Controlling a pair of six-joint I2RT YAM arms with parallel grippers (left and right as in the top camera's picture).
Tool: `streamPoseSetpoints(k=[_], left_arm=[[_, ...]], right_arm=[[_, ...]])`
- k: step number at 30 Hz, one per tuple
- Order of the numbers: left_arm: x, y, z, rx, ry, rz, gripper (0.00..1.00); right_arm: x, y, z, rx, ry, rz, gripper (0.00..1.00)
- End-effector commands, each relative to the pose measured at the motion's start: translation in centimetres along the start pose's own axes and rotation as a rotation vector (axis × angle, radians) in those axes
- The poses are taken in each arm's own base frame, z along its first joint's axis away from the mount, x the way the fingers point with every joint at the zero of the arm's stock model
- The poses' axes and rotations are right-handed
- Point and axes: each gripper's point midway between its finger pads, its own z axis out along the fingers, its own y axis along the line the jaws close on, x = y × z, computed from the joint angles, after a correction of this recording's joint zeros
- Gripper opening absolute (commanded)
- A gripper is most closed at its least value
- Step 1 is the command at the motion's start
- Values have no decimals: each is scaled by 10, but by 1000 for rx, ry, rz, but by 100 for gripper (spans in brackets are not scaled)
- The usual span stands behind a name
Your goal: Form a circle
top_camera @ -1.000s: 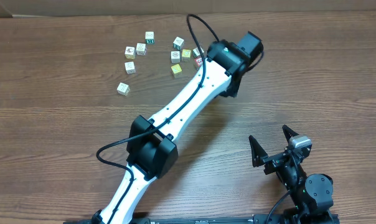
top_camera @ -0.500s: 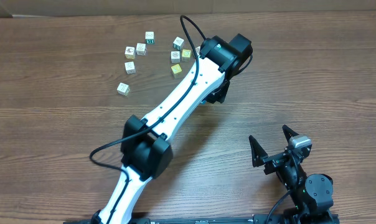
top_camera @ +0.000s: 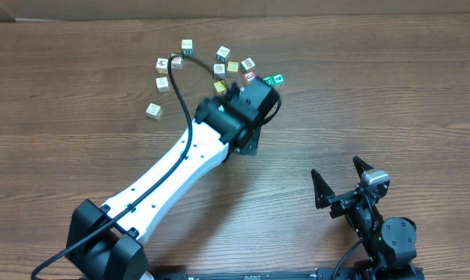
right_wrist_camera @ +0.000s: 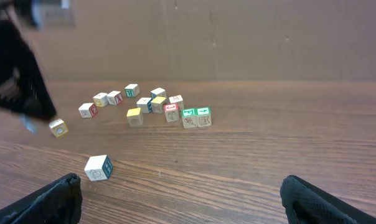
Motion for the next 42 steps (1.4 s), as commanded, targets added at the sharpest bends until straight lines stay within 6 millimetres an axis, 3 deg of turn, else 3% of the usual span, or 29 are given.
streamPoseSetpoints(k=[1, 6, 10, 17, 29, 42], left_arm=[[22, 4, 20, -4, 58, -201, 5], [48, 1, 48, -17, 126, -383, 4], [64, 5, 58, -56, 154, -539, 4], [73, -4, 74, -16, 160, -628, 4], [52, -23, 90, 83, 58, -235, 5], [50, -7, 99, 2, 34, 2, 4]], right_arm=[[-3, -1, -1, 4, -15, 3, 100], [-3, -1, -1, 4, -15, 3, 100], [-3, -1, -1, 4, -15, 3, 100], [-3, -1, -1, 4, -15, 3, 100], [-3, -1, -1, 4, -15, 3, 100], [-3, -1, -1, 4, -15, 3, 100]])
